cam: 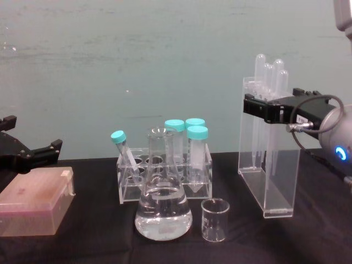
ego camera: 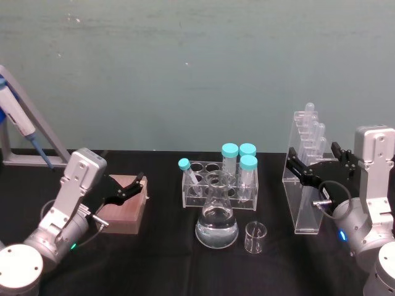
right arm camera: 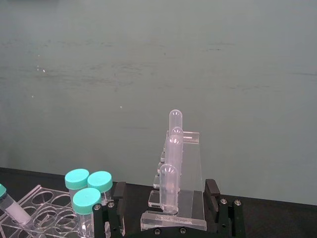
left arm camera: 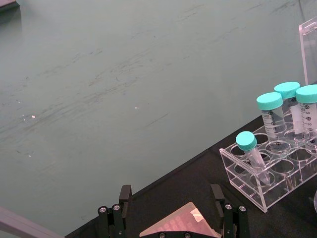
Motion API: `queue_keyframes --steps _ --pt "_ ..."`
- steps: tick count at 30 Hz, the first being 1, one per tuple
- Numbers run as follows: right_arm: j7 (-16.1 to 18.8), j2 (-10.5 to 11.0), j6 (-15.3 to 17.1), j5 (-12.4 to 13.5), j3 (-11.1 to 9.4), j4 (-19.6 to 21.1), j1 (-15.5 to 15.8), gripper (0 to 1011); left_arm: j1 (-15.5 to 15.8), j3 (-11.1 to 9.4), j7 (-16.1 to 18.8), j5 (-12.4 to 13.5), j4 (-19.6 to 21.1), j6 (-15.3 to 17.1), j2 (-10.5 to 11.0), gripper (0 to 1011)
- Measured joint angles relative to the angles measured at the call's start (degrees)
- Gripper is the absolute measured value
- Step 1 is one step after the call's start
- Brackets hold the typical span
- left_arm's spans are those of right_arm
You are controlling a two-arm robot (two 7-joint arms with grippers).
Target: Place the experimental apparatus aside using one hand.
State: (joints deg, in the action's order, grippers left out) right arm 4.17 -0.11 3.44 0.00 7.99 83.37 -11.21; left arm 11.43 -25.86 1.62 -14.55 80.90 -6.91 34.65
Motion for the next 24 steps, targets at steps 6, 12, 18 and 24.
queue_keyframes --steps 6,12,18,24 --pt "0.2 0.1 0.0 0.1 0.2 -0.2 -0.1 1000 0.0 0.0 0.0 0.0 0.0 0.0 0.0 1000" --pt "0.4 0.3 0.0 0.3 0.3 -0.3 -0.1 1000 0.0 0.0 0.0 0.0 0.0 0.0 0.0 1000" --pt "0.3 0.4 0.0 0.3 0.4 -0.2 -0.2 1000 0.0 0.0 0.0 0.0 0.0 0.0 0.0 1000" --pt "0.1 0.3 0.3 0.4 0.3 -0.2 -0.1 1000 0.0 0.0 0.0 0.0 0.0 0.0 0.0 1000"
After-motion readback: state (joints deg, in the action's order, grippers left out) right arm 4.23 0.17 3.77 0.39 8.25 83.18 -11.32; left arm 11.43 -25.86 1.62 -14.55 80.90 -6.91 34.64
